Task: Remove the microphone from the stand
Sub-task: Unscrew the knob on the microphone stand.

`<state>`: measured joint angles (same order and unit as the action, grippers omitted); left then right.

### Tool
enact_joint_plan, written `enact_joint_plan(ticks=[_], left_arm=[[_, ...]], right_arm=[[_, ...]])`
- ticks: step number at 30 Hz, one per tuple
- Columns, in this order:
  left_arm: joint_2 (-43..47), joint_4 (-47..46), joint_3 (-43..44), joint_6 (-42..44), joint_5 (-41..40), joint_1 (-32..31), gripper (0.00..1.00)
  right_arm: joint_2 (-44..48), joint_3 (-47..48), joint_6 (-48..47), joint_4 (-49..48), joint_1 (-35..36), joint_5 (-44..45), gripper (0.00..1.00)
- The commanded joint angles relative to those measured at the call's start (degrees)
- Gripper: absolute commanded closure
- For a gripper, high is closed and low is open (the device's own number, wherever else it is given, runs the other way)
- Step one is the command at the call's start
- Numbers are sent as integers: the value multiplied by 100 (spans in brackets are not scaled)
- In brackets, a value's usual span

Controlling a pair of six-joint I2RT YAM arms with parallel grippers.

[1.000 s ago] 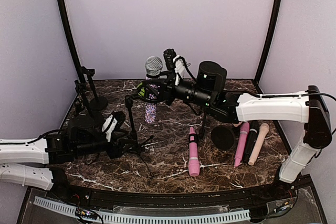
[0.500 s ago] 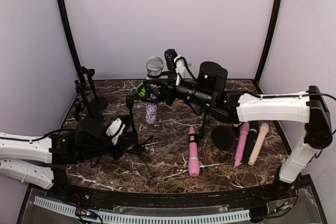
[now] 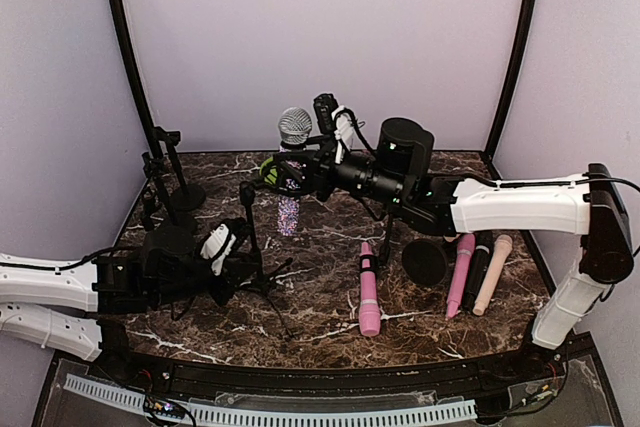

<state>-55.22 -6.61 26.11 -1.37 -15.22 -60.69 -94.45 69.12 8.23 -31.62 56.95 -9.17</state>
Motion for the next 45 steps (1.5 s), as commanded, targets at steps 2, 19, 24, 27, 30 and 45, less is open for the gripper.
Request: enact_joint_plan(ticks=[2, 19, 24, 27, 30, 45], left_arm=[[87, -220, -393, -610, 609, -18, 100], [-27, -1504, -1257, -2374, 2741, 922, 100], [169, -1830, -1486, -2924, 2957, 1008, 100], [289, -1976, -1593, -3165, 2998, 1047, 100], [351, -2184, -1652, -3443, 3042, 1071, 100], [-76, -3271, -1810, -4348, 3637, 1409, 100]], right_arm=[[155, -105, -66, 102, -70, 142, 84], [191, -153, -81, 179, -70, 192, 84], [182, -145, -82, 197, -70, 196, 84], [175, -136, -76, 202, -70, 209, 84], [173, -127, -74, 214, -68, 209, 83], [207, -153, -35, 217, -48, 201, 83]])
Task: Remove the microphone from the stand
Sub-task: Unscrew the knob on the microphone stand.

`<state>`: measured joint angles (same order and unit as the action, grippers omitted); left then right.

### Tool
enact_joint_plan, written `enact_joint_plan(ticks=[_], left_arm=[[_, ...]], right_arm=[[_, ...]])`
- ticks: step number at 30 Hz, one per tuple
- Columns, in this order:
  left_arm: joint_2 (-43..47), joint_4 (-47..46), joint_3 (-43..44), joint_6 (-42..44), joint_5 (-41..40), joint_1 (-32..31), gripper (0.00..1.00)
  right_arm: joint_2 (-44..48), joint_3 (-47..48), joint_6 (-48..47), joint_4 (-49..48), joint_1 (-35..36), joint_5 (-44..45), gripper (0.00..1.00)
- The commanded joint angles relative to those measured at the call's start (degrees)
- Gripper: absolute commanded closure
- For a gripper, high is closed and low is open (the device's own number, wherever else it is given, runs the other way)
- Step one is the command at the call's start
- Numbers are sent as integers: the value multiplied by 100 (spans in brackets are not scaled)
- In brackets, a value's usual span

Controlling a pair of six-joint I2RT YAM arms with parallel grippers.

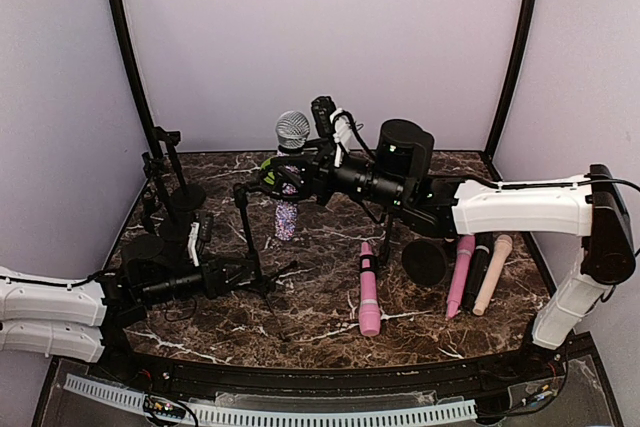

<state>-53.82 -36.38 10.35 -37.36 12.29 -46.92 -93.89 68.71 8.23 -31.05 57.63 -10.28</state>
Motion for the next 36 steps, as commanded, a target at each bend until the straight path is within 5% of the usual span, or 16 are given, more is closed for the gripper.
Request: enact_joint_plan(ticks=[1, 14, 26, 36], left_arm=[[-247, -404, -266, -773, 900, 62, 100], [-1385, -853, 463, 295, 549, 410, 100], [-3414, -3051, 896, -392, 1909, 725, 100], [-3396, -2593, 1005, -414, 1718, 732, 95]], right_arm=[[151, -112, -40, 158, -112, 315, 83], [161, 15, -67, 86, -85, 687, 83], [166, -245, 100, -163, -223, 729, 84], [212, -310, 100, -173, -259, 761, 83]])
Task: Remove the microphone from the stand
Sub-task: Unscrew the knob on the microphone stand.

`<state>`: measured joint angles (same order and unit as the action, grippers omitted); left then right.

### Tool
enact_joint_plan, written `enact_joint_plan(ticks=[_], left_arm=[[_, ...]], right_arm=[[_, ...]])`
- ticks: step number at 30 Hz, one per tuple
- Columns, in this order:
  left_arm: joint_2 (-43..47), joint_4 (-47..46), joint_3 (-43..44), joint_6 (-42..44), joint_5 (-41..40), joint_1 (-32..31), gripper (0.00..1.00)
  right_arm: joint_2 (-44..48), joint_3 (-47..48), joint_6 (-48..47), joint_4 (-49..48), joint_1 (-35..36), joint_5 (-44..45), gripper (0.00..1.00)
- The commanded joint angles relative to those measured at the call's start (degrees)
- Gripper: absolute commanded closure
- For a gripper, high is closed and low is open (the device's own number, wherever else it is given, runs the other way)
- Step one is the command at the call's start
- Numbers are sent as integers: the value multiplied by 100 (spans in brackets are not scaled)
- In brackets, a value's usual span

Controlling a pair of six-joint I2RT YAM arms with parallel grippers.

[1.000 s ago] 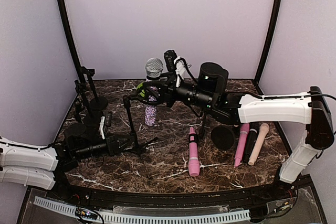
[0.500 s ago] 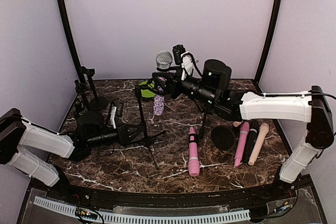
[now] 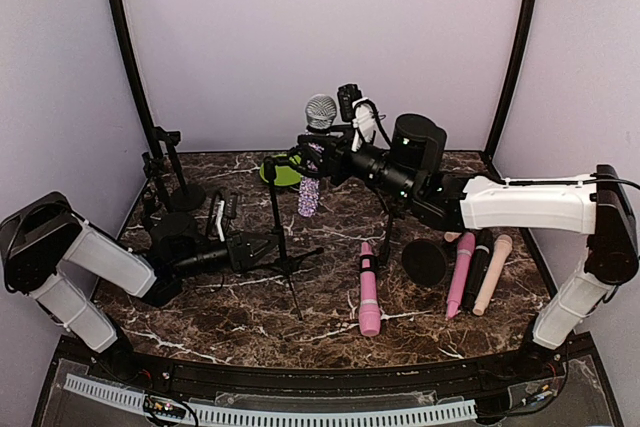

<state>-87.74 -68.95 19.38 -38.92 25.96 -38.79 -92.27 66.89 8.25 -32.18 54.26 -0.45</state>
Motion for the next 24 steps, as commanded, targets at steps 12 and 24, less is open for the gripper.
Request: enact_joint_plan(ticks=[12, 24], left_arm=[[1246, 2655, 272, 898, -301, -84, 48], [2427, 4277, 536, 2659, -475, -159, 39]], right_arm=[[93, -176, 111, -70, 67, -192, 83], [121, -203, 116, -63, 67, -176, 83]])
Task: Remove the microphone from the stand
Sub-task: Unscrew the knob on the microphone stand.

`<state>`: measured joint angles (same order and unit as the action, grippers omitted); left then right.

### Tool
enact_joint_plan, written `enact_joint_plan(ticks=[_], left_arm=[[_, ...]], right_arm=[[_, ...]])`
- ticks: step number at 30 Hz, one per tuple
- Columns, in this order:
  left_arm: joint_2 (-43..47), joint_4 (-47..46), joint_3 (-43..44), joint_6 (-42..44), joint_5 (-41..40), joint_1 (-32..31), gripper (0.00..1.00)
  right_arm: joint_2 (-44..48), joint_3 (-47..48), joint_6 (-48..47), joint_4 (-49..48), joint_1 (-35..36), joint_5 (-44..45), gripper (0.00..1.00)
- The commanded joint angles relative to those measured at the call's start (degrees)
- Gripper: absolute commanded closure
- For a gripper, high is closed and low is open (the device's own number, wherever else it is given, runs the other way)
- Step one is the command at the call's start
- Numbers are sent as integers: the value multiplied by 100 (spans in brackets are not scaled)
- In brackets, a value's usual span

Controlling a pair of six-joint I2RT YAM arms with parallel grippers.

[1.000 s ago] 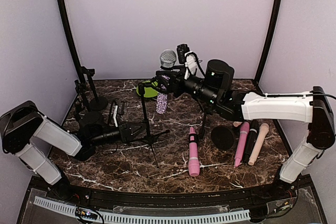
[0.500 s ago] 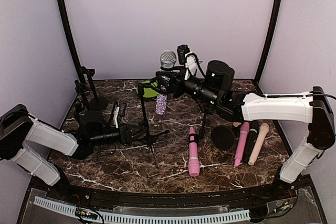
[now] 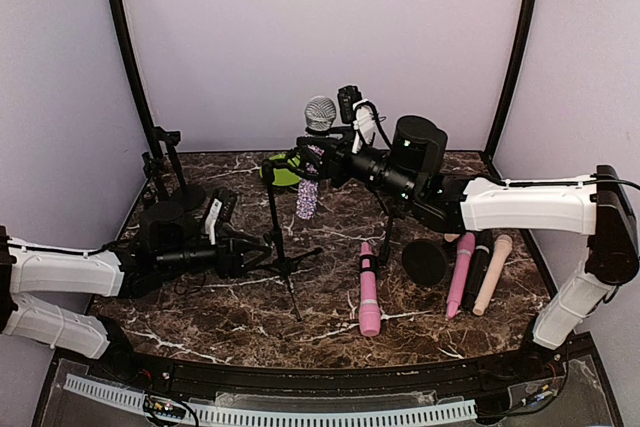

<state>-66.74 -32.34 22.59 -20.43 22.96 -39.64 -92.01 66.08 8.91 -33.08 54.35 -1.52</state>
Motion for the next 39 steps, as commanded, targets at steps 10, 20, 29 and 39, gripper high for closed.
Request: enact_joint_plan(ticks=[10, 20, 29, 39], left_arm=[[549, 1391, 465, 2416, -2212, -1205, 46], [253, 1198, 634, 2797, -3222, -1251, 50], [67, 1022, 817, 3007, -3236, -1256, 61], [-128, 1004, 980, 3085, -3125, -1248, 68]], right_arm=[[59, -96, 76, 47, 58, -50, 83], [53, -108, 87, 47, 58, -35, 83], [59, -87, 77, 63, 58, -41, 83], [56, -66, 76, 82, 58, -57, 83]])
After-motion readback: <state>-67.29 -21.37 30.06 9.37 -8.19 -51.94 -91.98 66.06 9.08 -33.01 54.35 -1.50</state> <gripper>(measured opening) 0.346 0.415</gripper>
